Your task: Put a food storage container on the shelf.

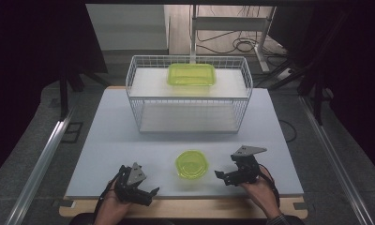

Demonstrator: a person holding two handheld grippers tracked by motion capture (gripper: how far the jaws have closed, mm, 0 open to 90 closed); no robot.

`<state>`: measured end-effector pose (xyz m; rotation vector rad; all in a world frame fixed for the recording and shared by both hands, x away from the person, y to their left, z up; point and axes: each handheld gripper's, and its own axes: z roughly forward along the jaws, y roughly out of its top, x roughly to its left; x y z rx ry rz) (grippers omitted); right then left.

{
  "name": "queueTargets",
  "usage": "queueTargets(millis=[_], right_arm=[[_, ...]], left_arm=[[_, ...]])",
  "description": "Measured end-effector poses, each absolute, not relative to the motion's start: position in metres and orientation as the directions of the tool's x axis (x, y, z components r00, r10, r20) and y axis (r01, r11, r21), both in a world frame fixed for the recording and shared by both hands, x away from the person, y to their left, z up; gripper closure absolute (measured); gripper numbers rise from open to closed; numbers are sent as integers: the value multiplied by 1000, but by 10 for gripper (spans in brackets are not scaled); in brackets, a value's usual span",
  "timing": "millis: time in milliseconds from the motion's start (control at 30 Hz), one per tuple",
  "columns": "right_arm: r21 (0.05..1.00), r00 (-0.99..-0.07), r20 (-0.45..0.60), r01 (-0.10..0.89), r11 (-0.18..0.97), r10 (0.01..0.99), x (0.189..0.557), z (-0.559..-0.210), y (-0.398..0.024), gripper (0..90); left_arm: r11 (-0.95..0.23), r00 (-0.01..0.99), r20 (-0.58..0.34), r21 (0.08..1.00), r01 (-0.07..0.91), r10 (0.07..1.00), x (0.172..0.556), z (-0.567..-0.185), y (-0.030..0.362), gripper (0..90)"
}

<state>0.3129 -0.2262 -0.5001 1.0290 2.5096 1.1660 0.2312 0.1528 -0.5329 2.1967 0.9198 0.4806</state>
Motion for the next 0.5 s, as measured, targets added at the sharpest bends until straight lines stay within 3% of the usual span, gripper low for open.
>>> queueTargets(millis=[400, 500], right_arm=[[732, -727, 169, 545, 410, 665, 320, -492, -217, 37], [712, -718, 209, 577, 400, 664, 324, -489, -215, 76]], left_arm=[[-510, 682, 69, 719, 472, 728, 232, -533, 153, 14], [-510, 682, 69, 719, 472, 728, 232, -533, 152, 14]])
